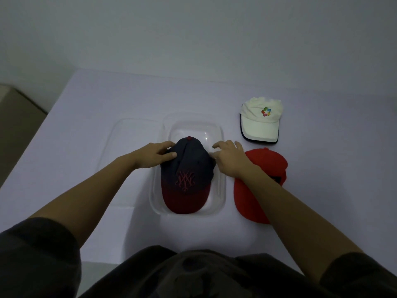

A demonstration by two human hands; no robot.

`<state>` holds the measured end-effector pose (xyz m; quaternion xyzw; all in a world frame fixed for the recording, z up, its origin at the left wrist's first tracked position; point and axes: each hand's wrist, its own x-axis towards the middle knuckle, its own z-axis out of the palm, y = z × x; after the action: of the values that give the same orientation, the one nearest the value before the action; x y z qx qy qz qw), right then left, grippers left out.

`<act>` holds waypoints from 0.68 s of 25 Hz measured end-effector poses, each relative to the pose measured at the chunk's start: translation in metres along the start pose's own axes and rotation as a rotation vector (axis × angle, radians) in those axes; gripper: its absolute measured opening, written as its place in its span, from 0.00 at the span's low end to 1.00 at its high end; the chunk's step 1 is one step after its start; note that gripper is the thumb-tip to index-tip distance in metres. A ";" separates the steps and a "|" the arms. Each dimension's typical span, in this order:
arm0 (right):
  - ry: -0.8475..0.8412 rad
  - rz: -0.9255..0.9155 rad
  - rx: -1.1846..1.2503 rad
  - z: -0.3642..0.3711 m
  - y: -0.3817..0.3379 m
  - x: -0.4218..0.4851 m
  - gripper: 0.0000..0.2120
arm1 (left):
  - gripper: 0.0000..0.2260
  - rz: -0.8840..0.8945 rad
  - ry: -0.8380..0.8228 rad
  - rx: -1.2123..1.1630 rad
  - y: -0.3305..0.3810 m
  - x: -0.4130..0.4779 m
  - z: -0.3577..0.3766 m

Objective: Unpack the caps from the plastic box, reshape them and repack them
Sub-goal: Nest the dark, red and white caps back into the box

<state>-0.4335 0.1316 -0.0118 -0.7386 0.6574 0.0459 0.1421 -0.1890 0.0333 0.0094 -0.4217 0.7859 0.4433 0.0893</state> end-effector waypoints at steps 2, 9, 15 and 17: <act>0.259 0.030 0.377 -0.005 0.017 -0.013 0.23 | 0.17 0.010 -0.023 0.016 0.000 0.002 0.002; 0.252 0.656 1.287 0.014 0.127 -0.103 0.57 | 0.27 0.028 -0.065 -0.009 0.000 0.004 -0.003; 0.049 0.597 1.205 0.040 0.134 -0.114 0.37 | 0.28 0.047 -0.017 -0.034 -0.001 0.008 0.009; 0.062 0.575 1.205 0.036 0.135 -0.114 0.28 | 0.26 0.052 0.007 -0.041 -0.002 0.008 0.014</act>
<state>-0.5766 0.2375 -0.0377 -0.3263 0.7428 -0.3144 0.4929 -0.1961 0.0384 -0.0041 -0.4044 0.7877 0.4599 0.0665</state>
